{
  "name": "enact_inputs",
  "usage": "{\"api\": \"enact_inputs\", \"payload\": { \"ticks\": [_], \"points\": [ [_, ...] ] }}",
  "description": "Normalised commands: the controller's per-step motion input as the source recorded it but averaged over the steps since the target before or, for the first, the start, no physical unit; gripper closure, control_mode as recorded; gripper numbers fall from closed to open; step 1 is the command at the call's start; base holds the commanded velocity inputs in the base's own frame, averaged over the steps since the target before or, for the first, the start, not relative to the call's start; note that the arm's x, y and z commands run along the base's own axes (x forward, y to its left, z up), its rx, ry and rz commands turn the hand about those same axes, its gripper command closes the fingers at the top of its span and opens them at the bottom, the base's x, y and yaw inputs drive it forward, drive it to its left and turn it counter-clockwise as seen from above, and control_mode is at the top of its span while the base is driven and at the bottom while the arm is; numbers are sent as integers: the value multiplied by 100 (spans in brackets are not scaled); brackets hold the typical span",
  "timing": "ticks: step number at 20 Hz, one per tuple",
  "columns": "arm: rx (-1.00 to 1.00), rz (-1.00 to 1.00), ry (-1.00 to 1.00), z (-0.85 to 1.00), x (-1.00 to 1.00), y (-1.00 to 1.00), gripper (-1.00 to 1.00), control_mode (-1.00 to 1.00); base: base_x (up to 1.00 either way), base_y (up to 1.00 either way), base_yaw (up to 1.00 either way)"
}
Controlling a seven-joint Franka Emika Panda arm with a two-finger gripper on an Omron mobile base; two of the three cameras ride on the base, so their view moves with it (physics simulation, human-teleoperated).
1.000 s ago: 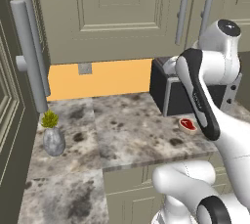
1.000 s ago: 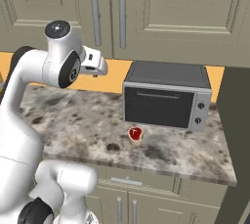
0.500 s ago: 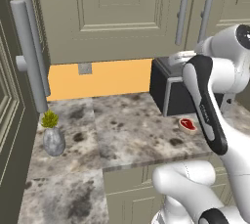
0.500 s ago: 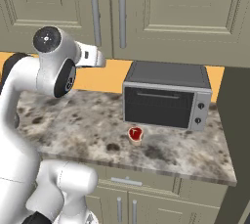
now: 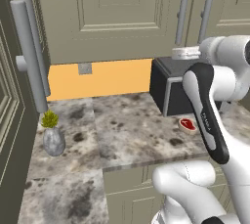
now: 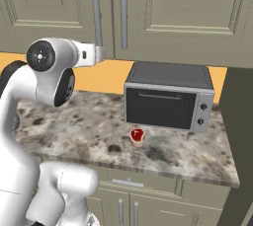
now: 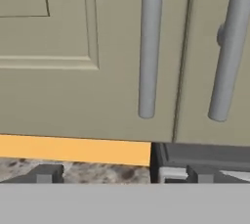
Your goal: Retrieve the bowl from the cabinet, then place the raw meat into the bowl to avoid contamination.
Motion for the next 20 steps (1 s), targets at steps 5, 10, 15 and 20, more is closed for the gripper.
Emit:
{"api": "enact_inputs", "payload": {
  "ticks": [5,10,15,20],
  "points": [
    [1,0,-27,23,-6,0,-100,-100,0,0,0],
    [3,0,-29,16,-5,0,-100,-100,0,0,0],
    [3,0,-27,23,-1,0,-100,-100,0,0,0],
    [2,0,-19,28,0,0,-100,-100,0,0,0]
  ]
}}
